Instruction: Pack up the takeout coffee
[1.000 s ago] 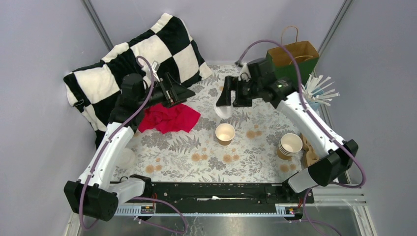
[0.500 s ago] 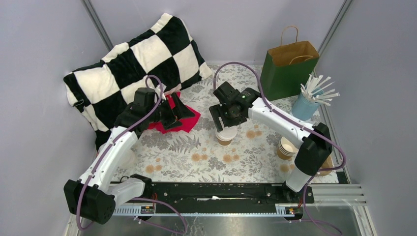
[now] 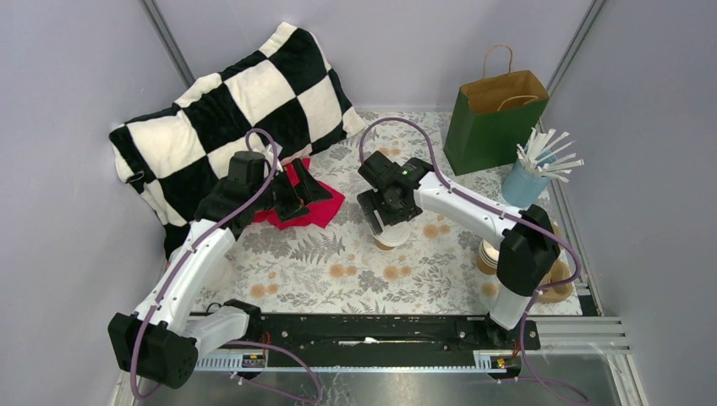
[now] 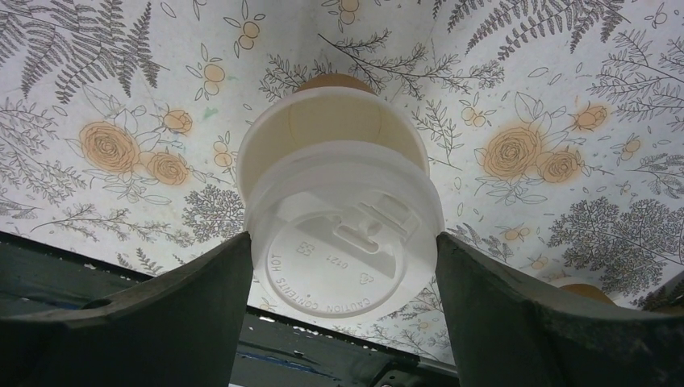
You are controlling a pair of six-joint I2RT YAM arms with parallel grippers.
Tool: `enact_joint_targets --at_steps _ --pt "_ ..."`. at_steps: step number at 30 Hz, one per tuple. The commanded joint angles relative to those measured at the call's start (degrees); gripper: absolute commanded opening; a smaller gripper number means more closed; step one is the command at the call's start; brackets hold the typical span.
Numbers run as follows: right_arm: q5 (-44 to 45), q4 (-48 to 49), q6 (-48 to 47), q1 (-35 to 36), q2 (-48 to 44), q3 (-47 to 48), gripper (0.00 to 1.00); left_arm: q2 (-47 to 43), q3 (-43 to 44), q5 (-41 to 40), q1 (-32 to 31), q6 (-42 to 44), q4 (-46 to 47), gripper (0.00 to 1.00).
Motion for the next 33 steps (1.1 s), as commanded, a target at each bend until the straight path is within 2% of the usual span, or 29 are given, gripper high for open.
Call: enact_joint_targets --at_steps 1,7,33 --pt "1.8 0.8 -0.8 0.7 0.9 2.8 0.86 -0.7 2.4 -0.5 -0.3 1.1 1.0 0.94" --pt "1.8 1.7 -1.0 0.7 1.3 3.6 0.86 -0.2 3.0 -0.2 -0.3 1.9 1.0 0.97" --pt "2.1 2.0 -1.7 0.7 4.1 4.1 0.89 1.1 3.9 -0.3 -0.3 3.1 1.0 0.98"
